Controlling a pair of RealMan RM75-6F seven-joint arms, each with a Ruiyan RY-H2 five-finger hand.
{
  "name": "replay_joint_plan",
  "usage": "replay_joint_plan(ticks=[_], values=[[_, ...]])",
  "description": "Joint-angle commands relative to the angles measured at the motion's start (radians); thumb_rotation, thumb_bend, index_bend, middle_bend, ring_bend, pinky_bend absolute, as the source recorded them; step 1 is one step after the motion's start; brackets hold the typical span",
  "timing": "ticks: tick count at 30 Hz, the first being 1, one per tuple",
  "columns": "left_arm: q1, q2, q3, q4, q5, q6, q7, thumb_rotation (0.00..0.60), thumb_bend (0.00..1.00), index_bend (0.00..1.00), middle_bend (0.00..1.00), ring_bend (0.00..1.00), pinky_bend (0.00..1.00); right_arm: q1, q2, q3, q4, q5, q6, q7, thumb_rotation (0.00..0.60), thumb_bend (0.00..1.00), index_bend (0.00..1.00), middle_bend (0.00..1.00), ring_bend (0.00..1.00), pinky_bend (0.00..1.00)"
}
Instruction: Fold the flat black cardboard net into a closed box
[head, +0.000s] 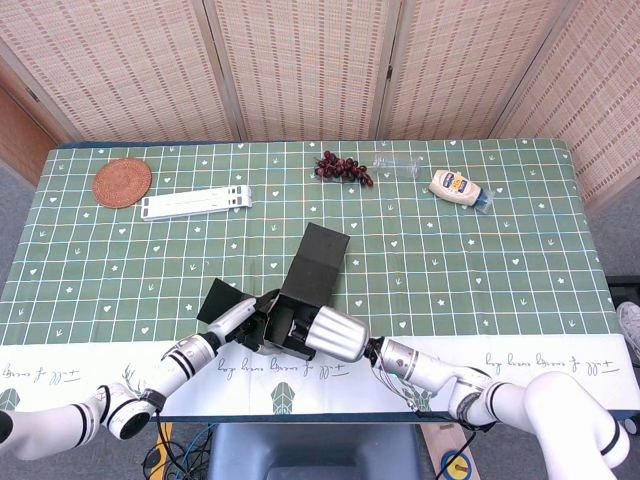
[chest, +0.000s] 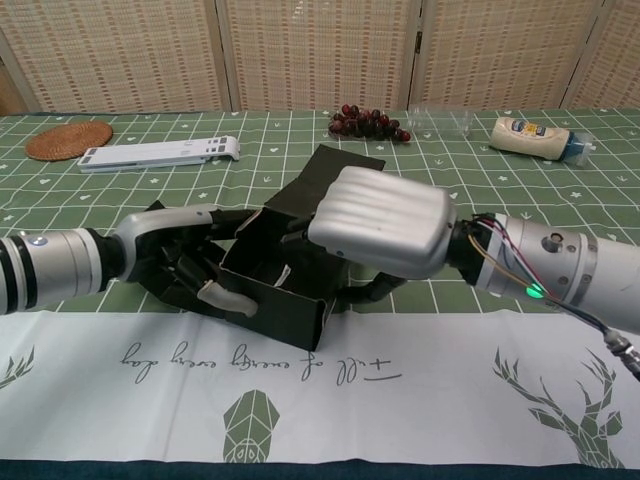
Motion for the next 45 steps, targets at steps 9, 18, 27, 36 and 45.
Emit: replay_joint_plan(ticks=[9, 18, 27, 36, 45], values=[[-0.001, 0.016, 0.003, -0.020, 0.004, -0.001, -0.016, 0.600, 0.17, 0.08, 0.11, 0.61, 0.91, 0.041, 0.048, 0.002, -0.069, -0.001, -0.070, -0.030, 0.600, 0.36, 0.58, 0.56, 0.76, 1.00], [-0.001, 0.018, 0.005, -0.024, 0.001, -0.005, -0.026, 0.600, 0.17, 0.09, 0.11, 0.61, 0.91, 0.054, 0.070, 0.008, -0.101, 0.009, -0.104, -0.040, 0.600, 0.48, 0.69, 0.70, 0.77, 1.00], [0.002, 0.010, -0.002, -0.016, -0.005, 0.011, -0.001, 0.600, 0.17, 0.09, 0.11, 0.61, 0.91, 0.035, 0.083, 0.007, -0.113, 0.013, -0.081, -0.060, 0.600, 0.43, 0.53, 0.51, 0.77, 1.00], [0.011, 0.008, -0.011, -0.031, -0.020, 0.039, 0.086, 0.600, 0.17, 0.00, 0.04, 0.60, 0.91, -0.035, 0.137, 0.028, -0.222, 0.092, -0.078, -0.138, 0.600, 0.41, 0.14, 0.25, 0.77, 1.00], [0.042, 0.054, -0.015, -0.090, -0.059, 0.072, 0.216, 0.600, 0.17, 0.00, 0.01, 0.59, 0.91, -0.103, 0.255, 0.036, -0.374, 0.184, -0.076, -0.082, 0.600, 0.41, 0.13, 0.25, 0.77, 1.00]])
